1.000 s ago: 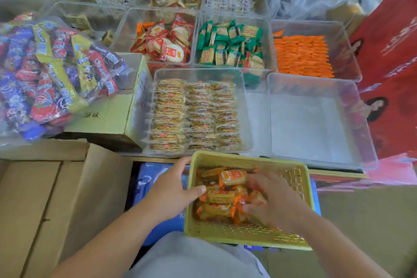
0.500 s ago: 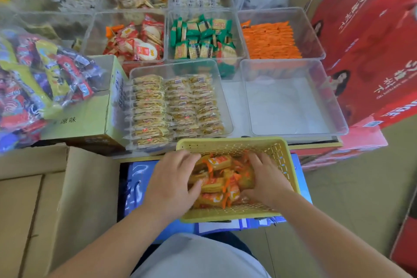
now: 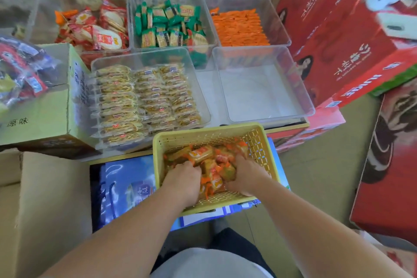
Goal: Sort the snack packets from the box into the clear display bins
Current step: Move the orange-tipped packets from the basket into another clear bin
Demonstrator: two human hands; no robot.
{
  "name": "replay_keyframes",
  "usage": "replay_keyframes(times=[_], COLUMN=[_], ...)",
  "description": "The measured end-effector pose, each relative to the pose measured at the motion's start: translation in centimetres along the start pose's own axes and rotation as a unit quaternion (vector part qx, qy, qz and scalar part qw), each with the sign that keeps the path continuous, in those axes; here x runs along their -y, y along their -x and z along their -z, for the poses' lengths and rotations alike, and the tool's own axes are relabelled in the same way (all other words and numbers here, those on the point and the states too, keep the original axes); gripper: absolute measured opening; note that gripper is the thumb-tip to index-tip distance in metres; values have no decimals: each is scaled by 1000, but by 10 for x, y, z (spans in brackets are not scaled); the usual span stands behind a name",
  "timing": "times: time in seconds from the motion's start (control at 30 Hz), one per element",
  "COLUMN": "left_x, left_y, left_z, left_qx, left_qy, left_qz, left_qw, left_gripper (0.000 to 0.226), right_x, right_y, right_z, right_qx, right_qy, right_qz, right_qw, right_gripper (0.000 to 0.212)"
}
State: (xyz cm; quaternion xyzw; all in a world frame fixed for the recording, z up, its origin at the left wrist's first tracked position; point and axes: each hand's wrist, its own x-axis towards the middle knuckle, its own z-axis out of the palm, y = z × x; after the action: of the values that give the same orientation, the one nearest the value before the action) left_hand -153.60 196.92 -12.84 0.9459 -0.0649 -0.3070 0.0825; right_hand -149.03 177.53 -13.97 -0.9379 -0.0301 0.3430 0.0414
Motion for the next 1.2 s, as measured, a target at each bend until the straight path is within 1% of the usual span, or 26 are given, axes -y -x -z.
replay_keyframes(times=[0.07, 0.13, 0.23, 0.3, 0.33, 0.37, 0.4, 0.43, 0.5, 0.57, 0.6, 0.63, 0.67, 0.7, 0.73, 0.77, 0.8, 0.83, 0.87, 0.9, 0.97, 1.0, 1.03, 1.07, 1.1, 1.2], left_x=[-3, -6, -10, -13, -13, -15, -18, -23, -37, -49, -57, -66, -79, -96, -114, -134, -153, -170, -186, -199, -219, -224, -227, -228, -227, -224], left_y=[-2, -6, -12, -15, -16, -16, -15, -13, -6, 4, 10, 18, 26, 35, 41, 44, 43, 42, 38, 34, 26, 22, 20, 18, 16, 8], left_z=[3, 9, 13, 16, 17, 19, 20, 23, 33, 48, 56, 66, 74, 80, 82, 82, 79, 76, 73, 69, 65, 64, 64, 62, 61, 57], left_qx=[4, 25, 130, 185, 197, 200, 198, 194, 174, 127, 91, 45, -16, -86, -158, -210, -238, -246, -242, -236, -233, -234, -234, -234, -232, -208], left_qy=[-11, -22, -23, 1, 19, 38, 56, 69, 94, 137, 177, 237, 317, 407, 501, 595, 681, 748, 795, 823, 851, 860, 867, 870, 869, 861], left_qz=[1, 7, 30, 70, 93, 118, 140, 160, 193, 224, 240, 260, 277, 287, 284, 272, 253, 234, 220, 209, 196, 193, 185, 172, 158, 133], left_qw=[1000, 999, 991, 980, 976, 972, 968, 965, 961, 957, 950, 935, 907, 863, 802, 727, 645, 569, 511, 474, 428, 410, 400, 399, 408, 444], left_gripper=[38, 41, 44, 46, 44, 42, 41, 42, 44, 33, 28, 31, 34, 39, 43, 47, 46, 43, 37, 33, 32, 34, 37, 40, 42, 54], right_x=[0, -2, -10, -18, -24, -31, -39, -49, -71, -93, -103, -114, -124, -133, -139, -144, -146, -146, -145, -144, -142, -141, -140, -139, -138, -135], right_y=[1, 2, 2, 4, 5, 5, 6, 7, 7, 8, 10, 11, 12, 13, 14, 16, 20, 23, 28, 31, 38, 40, 42, 43, 43, 47], right_z=[4, 13, 32, 46, 52, 58, 65, 71, 84, 100, 108, 114, 121, 127, 132, 137, 141, 143, 144, 143, 139, 136, 133, 131, 129, 125], right_qx=[-5, -12, 12, 17, 23, 34, 52, 74, 115, 149, 169, 188, 204, 223, 246, 273, 301, 321, 333, 337, 326, 309, 291, 282, 283, 305], right_qy=[-39, -106, -172, -238, -278, -315, -350, -380, -416, -450, -481, -517, -549, -571, -589, -607, -623, -635, -644, -649, -652, -651, -650, -650, -650, -656], right_qz=[22, 44, 89, 116, 135, 157, 172, 185, 210, 232, 239, 244, 247, 252, 264, 284, 302, 309, 308, 302, 288, 277, 260, 239, 219, 172], right_qw=[999, 993, 981, 964, 951, 936, 919, 903, 877, 850, 826, 798, 772, 748, 723, 690, 656, 631, 617, 611, 621, 636, 652, 664, 670, 669], right_gripper=[84, 75, 79, 80, 75, 65, 53, 46, 47, 47, 44, 41, 40, 39, 39, 41, 43, 43, 42, 44, 42, 37, 32, 32, 36, 54])
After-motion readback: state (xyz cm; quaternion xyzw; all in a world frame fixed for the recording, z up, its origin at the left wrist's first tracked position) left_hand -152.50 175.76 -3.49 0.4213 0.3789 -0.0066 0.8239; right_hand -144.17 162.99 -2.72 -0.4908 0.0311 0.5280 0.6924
